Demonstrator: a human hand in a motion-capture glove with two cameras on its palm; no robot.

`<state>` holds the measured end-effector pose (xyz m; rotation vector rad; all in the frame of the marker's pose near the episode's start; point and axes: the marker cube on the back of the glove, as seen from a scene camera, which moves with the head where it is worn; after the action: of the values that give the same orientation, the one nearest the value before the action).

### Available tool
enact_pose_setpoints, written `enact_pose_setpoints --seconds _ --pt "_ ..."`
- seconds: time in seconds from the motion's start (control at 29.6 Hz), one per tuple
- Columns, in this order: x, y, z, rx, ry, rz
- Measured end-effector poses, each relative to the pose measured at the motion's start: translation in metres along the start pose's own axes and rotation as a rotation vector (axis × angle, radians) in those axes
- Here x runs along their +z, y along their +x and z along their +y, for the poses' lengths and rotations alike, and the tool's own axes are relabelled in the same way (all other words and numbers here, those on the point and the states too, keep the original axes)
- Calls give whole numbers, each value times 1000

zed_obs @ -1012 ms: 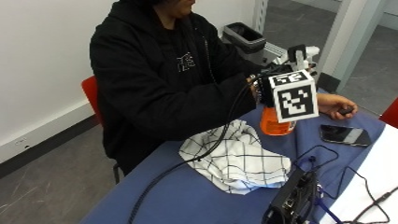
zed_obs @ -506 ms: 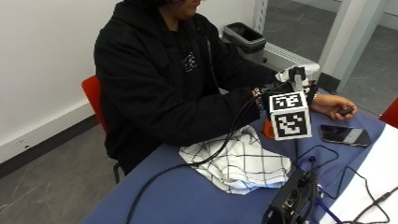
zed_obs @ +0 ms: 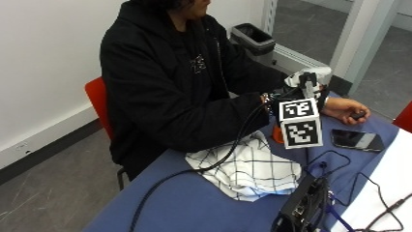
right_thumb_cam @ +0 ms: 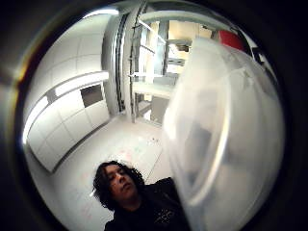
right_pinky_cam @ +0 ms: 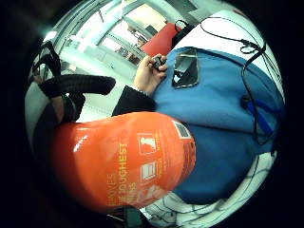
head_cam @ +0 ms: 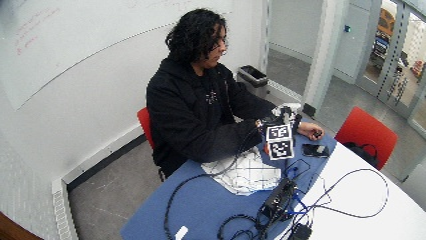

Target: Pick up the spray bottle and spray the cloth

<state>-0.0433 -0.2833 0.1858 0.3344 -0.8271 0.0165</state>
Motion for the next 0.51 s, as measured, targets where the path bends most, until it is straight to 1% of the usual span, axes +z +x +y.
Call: enact_pose_setpoints --seconds 0.13,0.24,0.3,0.4,0.51 --pt "-3 1 3 23 -77 -11" --pt "-11 2 11 43 -133 49" --pt "-20 2 18 48 -136 156" --pt "-40 2 32 38 -135 405" --pt "-60 -2 48 27 -172 614"
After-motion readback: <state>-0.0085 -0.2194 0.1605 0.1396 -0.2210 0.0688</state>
